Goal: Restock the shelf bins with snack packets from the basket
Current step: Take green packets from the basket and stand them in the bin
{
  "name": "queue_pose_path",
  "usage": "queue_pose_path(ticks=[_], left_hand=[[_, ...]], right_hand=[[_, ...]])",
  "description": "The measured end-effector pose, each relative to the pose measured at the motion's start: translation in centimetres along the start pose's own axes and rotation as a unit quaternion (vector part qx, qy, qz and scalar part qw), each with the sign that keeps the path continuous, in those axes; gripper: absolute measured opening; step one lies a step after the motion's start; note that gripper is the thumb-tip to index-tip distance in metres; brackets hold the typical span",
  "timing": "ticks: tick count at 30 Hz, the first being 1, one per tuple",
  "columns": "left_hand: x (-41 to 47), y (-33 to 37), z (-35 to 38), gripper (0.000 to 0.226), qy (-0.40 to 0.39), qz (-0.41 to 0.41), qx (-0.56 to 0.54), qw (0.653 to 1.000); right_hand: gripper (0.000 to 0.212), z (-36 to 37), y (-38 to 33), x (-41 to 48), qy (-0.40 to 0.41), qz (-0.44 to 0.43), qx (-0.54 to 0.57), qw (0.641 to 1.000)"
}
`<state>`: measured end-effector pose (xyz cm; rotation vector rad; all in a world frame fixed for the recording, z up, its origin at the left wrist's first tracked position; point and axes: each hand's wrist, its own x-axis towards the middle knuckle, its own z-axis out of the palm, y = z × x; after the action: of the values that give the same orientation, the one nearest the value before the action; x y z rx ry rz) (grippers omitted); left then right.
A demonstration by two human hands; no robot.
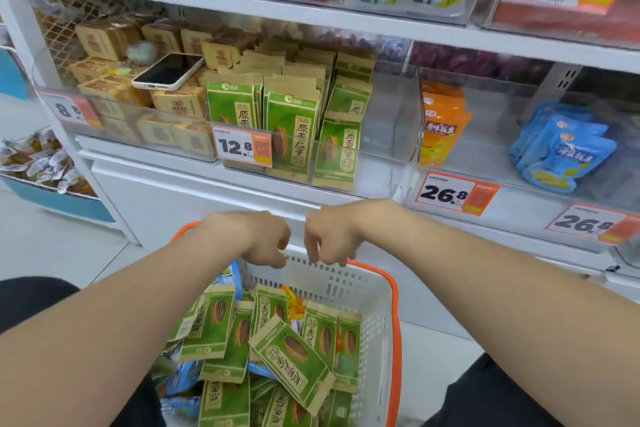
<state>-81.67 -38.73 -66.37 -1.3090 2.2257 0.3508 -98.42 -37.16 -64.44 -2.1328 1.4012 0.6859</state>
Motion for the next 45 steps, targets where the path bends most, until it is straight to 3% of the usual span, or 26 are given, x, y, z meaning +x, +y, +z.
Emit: queue_pose_path(ticks=[6,10,18,21,23,26,27,28,31,32,38,41,45], left_hand=[[0.4,1.3,2.3,0.050,-0.057,0.033,0.041,0.997],[0.6,1.2,2.9,0.048,-0.050,0.045,0.039,0.997],[0.8,0.6,3.6,0.043,-0.040,0.050,0.036,0.997],[0.9,0.5,3.7,0.042,-0.039,0.052,0.032,0.997],[0.9,0.4,3.6,0.043,-0.037,0.055,0.026,0.997],[1.1,0.2,3.7,0.044,-0.043,0.053,0.016,0.998],[1.1,0.1,3.6,0.046,-0.045,0.051,0.015,0.998],[1.0,0.1,3.5,0.048,-0.046,0.049,0.015,0.998],[0.8,-0.1,3.1,0.055,-0.051,0.047,0.020,0.997],[0.7,-0.1,3.0,0.057,-0.048,0.048,0.020,0.997],[0.2,-0.8,2.3,0.081,-0.043,0.044,-0.056,0.996],[0.3,-0.8,1.6,0.058,0.002,0.077,-0.165,0.983],[0.0,-0.8,0.5,0.033,0.094,0.041,-0.339,0.935]], right_hand=[[0.044,7.4,-1.8,5.0,-0.123,-0.010,-0.176,0.977],[0.054,11.0,-3.4,6.1,-0.128,-0.056,-0.145,0.979],[0.100,17.6,-6.6,7.6,0.012,0.010,-0.028,0.999],[0.112,18.9,-7.4,7.6,0.040,0.049,-0.042,0.997],[0.096,19.2,-7.6,7.6,0.034,0.073,-0.045,0.996],[0.044,18.7,-7.0,7.8,-0.001,0.059,-0.044,0.997],[0.042,18.2,-6.8,7.9,-0.007,0.056,-0.041,0.998],[0.048,17.6,-6.6,7.9,-0.006,0.055,-0.033,0.998],[0.093,14.9,-6.0,7.4,0.017,0.071,-0.006,0.997],[0.097,13.8,-5.8,7.2,0.026,0.070,-0.014,0.997],[0.060,7.1,-4.5,4.5,0.078,0.014,-0.021,0.997],[0.053,4.3,-4.0,2.3,0.121,-0.008,-0.040,0.992],[0.072,1.6,-3.2,-0.1,0.171,-0.028,-0.030,0.984]])
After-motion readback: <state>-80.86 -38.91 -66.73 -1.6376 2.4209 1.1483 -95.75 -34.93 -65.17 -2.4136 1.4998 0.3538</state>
